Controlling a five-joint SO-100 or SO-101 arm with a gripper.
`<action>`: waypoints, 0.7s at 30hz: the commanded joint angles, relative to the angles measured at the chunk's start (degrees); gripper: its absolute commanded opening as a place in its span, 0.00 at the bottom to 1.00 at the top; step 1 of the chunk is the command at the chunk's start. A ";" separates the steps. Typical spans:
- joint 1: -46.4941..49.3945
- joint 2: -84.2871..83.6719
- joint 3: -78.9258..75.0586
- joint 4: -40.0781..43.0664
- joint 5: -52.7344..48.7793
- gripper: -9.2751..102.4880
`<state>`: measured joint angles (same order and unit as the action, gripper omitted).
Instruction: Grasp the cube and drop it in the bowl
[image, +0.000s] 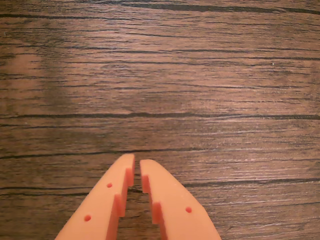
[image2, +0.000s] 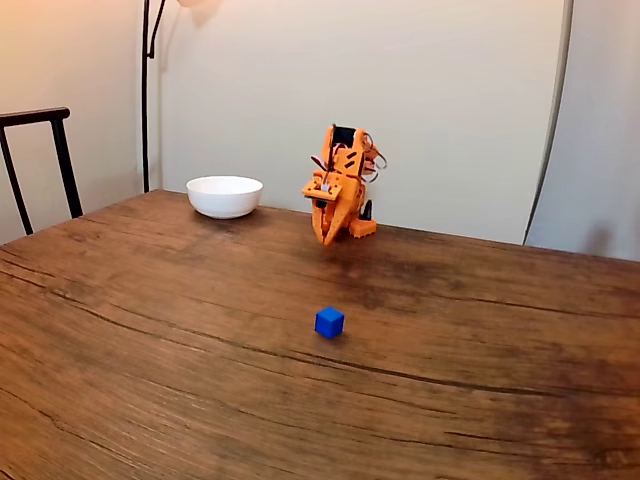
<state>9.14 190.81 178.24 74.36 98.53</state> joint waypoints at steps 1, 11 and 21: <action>0.00 -0.53 0.00 3.69 0.26 0.08; 0.00 -0.53 0.00 3.69 0.26 0.08; -0.70 -0.53 0.00 3.69 -0.44 0.08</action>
<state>8.96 190.81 178.24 74.36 98.53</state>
